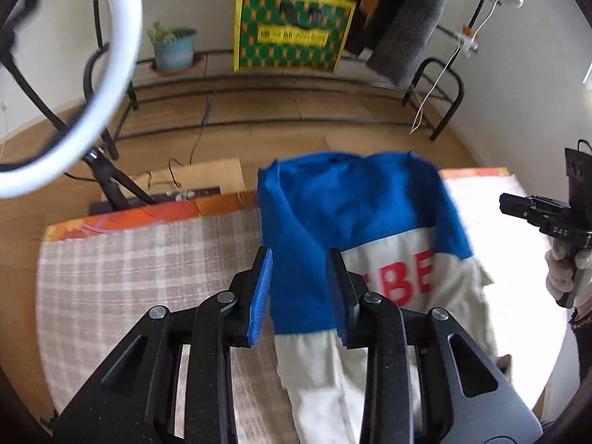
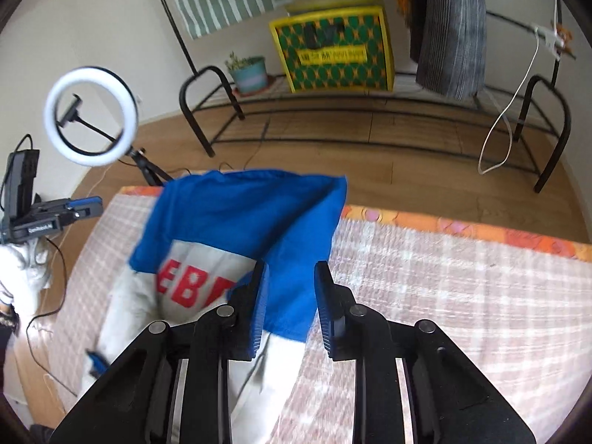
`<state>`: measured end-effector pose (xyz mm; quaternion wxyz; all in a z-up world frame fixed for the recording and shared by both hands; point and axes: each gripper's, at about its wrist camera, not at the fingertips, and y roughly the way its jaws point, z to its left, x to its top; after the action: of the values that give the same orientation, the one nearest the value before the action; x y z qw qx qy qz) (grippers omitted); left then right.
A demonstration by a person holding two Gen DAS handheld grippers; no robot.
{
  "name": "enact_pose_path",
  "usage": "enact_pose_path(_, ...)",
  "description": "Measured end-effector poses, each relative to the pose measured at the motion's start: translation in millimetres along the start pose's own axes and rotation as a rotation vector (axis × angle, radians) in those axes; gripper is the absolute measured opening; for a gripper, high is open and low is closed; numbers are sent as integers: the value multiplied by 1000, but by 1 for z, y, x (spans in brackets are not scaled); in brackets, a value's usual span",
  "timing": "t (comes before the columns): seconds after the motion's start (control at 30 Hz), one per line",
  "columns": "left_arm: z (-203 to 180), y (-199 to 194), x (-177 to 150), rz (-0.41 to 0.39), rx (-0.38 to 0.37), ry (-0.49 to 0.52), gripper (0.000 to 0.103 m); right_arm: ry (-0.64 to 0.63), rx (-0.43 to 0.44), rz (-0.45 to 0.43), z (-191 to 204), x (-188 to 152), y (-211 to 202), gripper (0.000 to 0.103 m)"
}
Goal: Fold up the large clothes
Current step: 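Grasp the blue collar with the left gripper while the right gripper grasps it beside, then lift the jacket by the blue collar with both grippers, turning it over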
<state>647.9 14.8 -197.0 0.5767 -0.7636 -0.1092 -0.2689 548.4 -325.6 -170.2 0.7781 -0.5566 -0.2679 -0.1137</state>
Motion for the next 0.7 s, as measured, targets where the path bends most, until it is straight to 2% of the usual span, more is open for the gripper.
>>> enact_pose_path(0.13, 7, 56, -2, 32, 21, 15, 30, -19, 15, 31, -4, -2, 46, 19)
enact_pose_path(0.3, 7, 98, 5, 27, 39, 43, 30, -44, 19, 45, -1, 3, 83, 19)
enact_pose_path(0.4, -1, 116, 4, 26, 59, 81, 30, -52, 0, 72, 2, 7, 104, 18)
enact_pose_path(0.47, -7, 116, 5, -2, 82, 121, 30, -73, -11, 71, 6, 6, 110, 18)
enact_pose_path(0.57, 3, 112, 9, -9, 32, 75, 30, -96, 24, 66, 7, 8, 108, 20)
enact_pose_path(0.63, 16, 100, 15, -56, -3, 26, 37, -91, 58, 31, -1, 11, 99, 20)
enact_pose_path(0.7, 32, 93, 25, -91, -6, -37, 53, -32, 100, -23, -19, 18, 89, 22)
